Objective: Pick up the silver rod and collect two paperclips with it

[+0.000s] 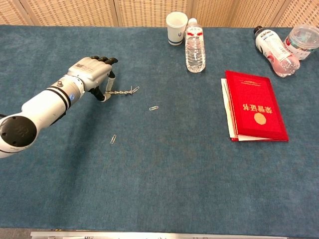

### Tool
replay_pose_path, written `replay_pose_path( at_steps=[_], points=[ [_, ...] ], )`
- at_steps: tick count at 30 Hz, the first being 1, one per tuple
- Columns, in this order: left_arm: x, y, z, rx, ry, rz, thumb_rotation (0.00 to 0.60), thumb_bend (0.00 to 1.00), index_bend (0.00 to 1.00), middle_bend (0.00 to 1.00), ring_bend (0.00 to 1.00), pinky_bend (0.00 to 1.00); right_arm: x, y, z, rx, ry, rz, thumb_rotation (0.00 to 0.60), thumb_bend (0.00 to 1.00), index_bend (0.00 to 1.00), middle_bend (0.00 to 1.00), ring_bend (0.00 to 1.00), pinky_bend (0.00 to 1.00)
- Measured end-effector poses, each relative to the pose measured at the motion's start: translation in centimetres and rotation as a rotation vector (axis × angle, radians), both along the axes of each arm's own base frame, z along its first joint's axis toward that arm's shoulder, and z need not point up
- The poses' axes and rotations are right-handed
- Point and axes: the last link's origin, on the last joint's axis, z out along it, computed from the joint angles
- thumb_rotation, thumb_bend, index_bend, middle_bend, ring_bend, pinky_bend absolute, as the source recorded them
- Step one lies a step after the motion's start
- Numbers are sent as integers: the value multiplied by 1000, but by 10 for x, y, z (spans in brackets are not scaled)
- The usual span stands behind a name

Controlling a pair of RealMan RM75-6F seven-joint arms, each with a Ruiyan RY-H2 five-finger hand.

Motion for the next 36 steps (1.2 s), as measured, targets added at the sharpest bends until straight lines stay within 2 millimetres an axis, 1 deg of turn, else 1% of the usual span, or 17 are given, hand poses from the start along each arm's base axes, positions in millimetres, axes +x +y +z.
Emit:
replay_pose_path(
  at_steps=[7,12,15,20,24,28,32,36],
  points=[
    [7,1,-4,-8,-3,-8,600,357,645,0,0,66,0,0,0,2,0,1,600,504,167,166,129,268],
    [9,-1,-2,-3,-7,-20,600,357,645,0,0,66,0,0,0,3,-1,0,600,504,167,166,129,267],
    [10,-4,4,9,-11,-27,600,357,645,0,0,66,-1,0,0,4,-1,-2,600,504,167,166,129,268],
    [6,-11,21,46,-27,-25,600,357,645,0,0,66,-1,-1,-2,9,0,-3,600,504,167,166,129,268],
    [-7,-18,41,92,-36,0,600,358,645,0,0,66,-1,-1,-3,11,4,-3,600,504,167,166,129,268],
    [-30,-29,63,133,-17,43,600,357,644,0,0,66,-1,-2,-5,17,8,-7,600,504,167,166,128,268],
    [-52,-41,74,143,7,89,600,357,643,0,0,66,0,-3,-8,25,15,-10,600,504,167,166,129,268],
    [-67,-49,77,141,5,129,600,357,642,0,0,66,-1,-4,-10,29,20,-14,600,504,167,166,129,268]
  ],
)
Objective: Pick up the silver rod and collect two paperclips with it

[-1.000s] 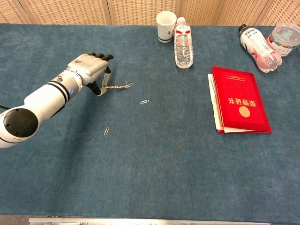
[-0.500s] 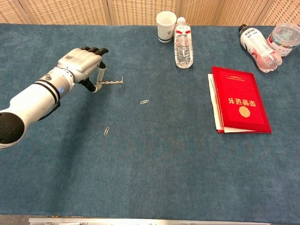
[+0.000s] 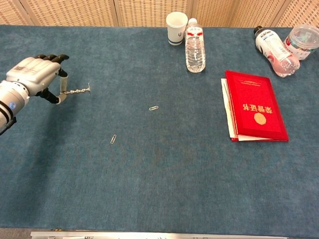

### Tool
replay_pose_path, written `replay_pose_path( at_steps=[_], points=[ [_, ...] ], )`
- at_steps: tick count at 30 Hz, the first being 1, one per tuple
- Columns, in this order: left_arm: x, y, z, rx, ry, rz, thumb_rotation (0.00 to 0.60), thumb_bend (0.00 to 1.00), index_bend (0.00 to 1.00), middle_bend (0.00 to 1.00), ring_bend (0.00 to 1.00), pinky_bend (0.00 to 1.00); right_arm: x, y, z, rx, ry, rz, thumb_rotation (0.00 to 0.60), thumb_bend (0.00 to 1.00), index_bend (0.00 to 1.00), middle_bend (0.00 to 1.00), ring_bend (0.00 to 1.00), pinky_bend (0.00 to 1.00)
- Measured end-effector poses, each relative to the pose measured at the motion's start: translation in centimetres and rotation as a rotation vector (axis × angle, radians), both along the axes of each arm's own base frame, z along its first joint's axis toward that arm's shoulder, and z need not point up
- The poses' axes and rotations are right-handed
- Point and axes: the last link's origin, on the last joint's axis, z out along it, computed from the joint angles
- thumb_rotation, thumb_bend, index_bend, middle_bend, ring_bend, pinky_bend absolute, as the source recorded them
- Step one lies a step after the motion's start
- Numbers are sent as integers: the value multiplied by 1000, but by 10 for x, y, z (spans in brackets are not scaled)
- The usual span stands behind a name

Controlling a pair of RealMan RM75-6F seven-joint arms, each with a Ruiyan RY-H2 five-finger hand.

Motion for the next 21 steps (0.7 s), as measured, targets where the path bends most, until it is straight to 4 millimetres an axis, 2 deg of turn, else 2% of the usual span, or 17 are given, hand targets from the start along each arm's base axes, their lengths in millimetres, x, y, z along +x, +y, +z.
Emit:
replay_pose_path(
  at_steps=[8,16,21],
  points=[
    [-24,-11,-4,-19,-9,62,600,357,628,0,0,66,0,0,0,-2,0,-3,600,504,167,166,129,268],
    [-37,-21,-3,-22,-34,103,600,358,370,0,0,66,0,0,0,0,1,-3,600,504,167,166,129,268],
    [-38,-25,3,-3,-45,99,600,357,320,0,0,66,0,-1,-1,4,5,-5,600,504,167,166,129,268]
  ],
)
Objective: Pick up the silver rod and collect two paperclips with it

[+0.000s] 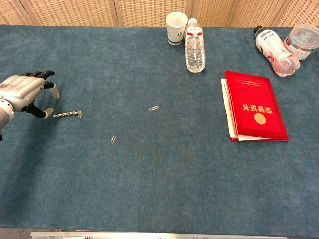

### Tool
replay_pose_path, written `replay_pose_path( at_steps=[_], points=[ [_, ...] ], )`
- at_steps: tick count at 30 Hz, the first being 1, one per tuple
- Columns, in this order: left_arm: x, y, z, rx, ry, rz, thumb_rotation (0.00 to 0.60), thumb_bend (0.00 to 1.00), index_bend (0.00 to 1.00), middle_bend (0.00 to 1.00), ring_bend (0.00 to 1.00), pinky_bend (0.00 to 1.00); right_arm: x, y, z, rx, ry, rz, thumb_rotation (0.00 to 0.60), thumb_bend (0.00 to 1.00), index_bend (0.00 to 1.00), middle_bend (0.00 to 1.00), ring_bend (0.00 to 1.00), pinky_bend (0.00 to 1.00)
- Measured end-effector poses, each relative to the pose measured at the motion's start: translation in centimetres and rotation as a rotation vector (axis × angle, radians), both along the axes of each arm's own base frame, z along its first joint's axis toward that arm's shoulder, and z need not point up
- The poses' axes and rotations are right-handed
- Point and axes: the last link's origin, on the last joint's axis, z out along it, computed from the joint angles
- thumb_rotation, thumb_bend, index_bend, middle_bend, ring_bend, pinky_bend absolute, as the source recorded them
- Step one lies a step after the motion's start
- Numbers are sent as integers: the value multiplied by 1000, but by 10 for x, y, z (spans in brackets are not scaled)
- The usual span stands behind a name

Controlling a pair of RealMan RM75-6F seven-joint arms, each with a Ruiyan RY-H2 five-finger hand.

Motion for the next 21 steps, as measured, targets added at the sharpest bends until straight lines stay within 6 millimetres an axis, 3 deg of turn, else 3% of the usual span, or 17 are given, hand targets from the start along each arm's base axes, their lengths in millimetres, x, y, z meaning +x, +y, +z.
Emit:
replay_pose_path(
  at_steps=[6,11,16,21],
  points=[
    [-2,-9,19,56,-28,-10,600,358,331,0,0,66,-1,0,-1,1,7,-4,600,505,167,167,129,268],
    [-6,-25,49,97,-31,-26,600,357,360,0,0,66,-2,-3,-6,14,24,-19,600,504,167,166,128,268],
    [-11,-52,81,142,-27,-38,600,357,383,23,0,72,-3,-6,-15,34,50,-29,600,504,167,167,128,268],
    [-25,-83,98,178,-66,-11,600,357,391,31,0,75,-3,-7,-24,53,79,-38,600,504,167,166,129,268]
  ],
)
